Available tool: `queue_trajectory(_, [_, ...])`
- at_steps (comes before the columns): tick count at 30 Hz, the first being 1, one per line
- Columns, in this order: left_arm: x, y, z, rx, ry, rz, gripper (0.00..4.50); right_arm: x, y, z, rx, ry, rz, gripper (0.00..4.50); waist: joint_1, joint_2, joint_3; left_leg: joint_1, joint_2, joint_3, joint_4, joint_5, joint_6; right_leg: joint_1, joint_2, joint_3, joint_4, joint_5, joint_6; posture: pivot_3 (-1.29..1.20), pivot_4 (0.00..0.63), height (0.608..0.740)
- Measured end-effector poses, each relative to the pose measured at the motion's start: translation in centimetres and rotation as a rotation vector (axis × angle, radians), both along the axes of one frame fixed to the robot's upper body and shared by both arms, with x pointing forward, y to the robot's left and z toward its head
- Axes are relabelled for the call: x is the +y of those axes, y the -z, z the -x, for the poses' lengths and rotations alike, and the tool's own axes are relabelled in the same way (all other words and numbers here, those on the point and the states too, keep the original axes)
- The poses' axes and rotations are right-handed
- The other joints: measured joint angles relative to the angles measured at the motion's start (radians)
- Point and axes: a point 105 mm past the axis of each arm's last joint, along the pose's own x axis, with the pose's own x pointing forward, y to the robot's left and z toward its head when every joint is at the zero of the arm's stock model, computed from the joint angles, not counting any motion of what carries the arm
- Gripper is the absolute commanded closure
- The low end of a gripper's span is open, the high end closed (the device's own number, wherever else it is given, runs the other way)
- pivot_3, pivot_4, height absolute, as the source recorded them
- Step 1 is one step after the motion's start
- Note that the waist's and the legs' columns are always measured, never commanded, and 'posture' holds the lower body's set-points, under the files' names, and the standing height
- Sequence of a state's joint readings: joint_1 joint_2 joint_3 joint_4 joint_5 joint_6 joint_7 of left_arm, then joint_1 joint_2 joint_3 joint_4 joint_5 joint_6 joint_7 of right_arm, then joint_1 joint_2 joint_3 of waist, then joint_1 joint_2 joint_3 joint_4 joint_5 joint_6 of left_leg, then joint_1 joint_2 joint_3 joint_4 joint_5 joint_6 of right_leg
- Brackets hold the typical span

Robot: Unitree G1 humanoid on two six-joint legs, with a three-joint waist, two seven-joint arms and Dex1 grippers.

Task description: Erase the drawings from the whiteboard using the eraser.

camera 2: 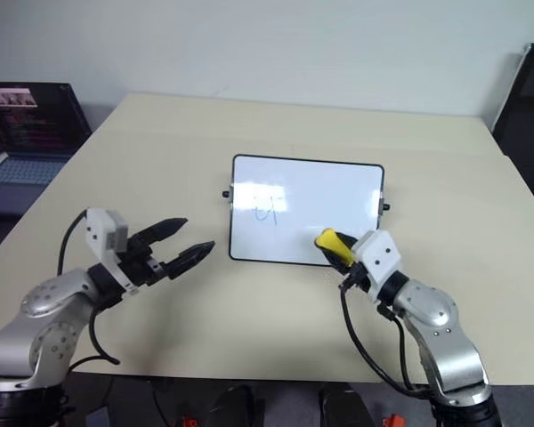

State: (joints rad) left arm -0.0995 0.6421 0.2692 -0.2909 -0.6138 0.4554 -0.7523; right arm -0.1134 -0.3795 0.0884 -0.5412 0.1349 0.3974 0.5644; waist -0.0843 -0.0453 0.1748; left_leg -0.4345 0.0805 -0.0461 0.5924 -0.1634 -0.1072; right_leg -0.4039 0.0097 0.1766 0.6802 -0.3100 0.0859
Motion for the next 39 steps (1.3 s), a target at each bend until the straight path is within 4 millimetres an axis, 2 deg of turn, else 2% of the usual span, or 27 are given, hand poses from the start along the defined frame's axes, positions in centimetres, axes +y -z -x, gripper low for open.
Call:
queue_trajectory(4, [-0.2,0.0,0.0,-0.002,0.007,-0.002,0.00,1.1,0.0,-0.2,-0.002,-0.046,0.021,3.38,0.000,0.000,0.000,0.000,0.000,0.000,0.000,0.000,0.000,0.000,0.000,0.000,0.000,0.000,0.000,0.00,0.150,0.740])
queue_trajectory(9, [-0.5,0.2,-0.1,0.000,0.017,-0.009,0.00,1.8,1.0,-0.3,0.019,-0.093,0.105,3.38,0.001,0.000,0.000,0.000,0.000,0.000,0.000,0.000,0.000,0.000,0.000,0.000,0.000,0.001,0.001,0.00,0.150,0.740])
queue_trajectory(18, [-1.2,-0.5,-0.6,-0.022,0.029,-0.025,0.00,3.9,-0.4,-2.7,-0.041,-0.132,0.161,3.38,0.000,0.000,0.000,0.000,0.000,-0.001,0.000,0.000,0.000,0.000,0.001,0.000,0.000,0.002,0.003,0.00,0.150,0.740])
queue_trajectory(22, [-1.5,-1.1,-0.8,-0.033,0.031,-0.028,0.00,4.8,-0.6,-4.3,-0.071,-0.120,0.198,3.38,0.000,0.000,0.000,0.000,0.000,-0.001,0.000,0.000,0.000,0.000,0.001,-0.001,0.001,0.003,0.001,0.00,0.150,0.740])
queue_trajectory(24, [-2.3,-1.9,-1.2,-0.052,0.056,-0.031,0.00,5.6,-1.4,-6.2,-0.117,-0.092,0.222,3.38,-0.002,0.000,0.000,0.000,0.000,-0.001,0.000,0.001,0.000,0.000,0.001,-0.001,0.001,0.004,0.003,0.00,0.150,0.740])
queue_trajectory(28, [-2.9,-3.1,-1.6,-0.082,0.080,-0.037,0.00,7.7,-2.8,-8.1,-0.193,-0.082,0.235,3.38,-0.003,0.000,0.000,0.000,0.001,-0.001,0.000,0.001,0.000,0.000,0.002,-0.001,0.001,0.006,0.002,0.00,0.150,0.740])
queue_trajectory(31, [-3.0,-2.5,-1.7,-0.050,0.086,-0.046,0.00,8.4,-2.6,-9.7,-0.205,-0.052,0.246,3.38,-0.003,0.001,0.000,-0.001,0.001,-0.002,0.000,0.001,0.001,0.000,0.001,-0.001,0.001,0.007,-0.001,0.00,0.150,0.740])
queue_trajectory(34, [-2.6,-2.0,-1.7,-0.033,0.078,-0.070,0.00,8.8,-2.1,-10.4,-0.219,-0.050,0.273,3.38,-0.003,0.001,0.000,-0.001,0.001,-0.002,-0.002,0.001,0.001,0.000,0.001,-0.002,0.001,0.007,-0.001,0.00,0.150,0.740])
queue_trajectory(39, [-1.0,0.1,-1.9,0.029,0.011,-0.116,0.00,10.0,-0.1,-9.9,-0.200,-0.140,0.364,3.38,-0.003,0.001,0.001,0.000,0.001,-0.003,-0.002,0.001,0.001,0.000,0.002,-0.003,0.001,0.007,-0.001,0.00,0.150,0.740])
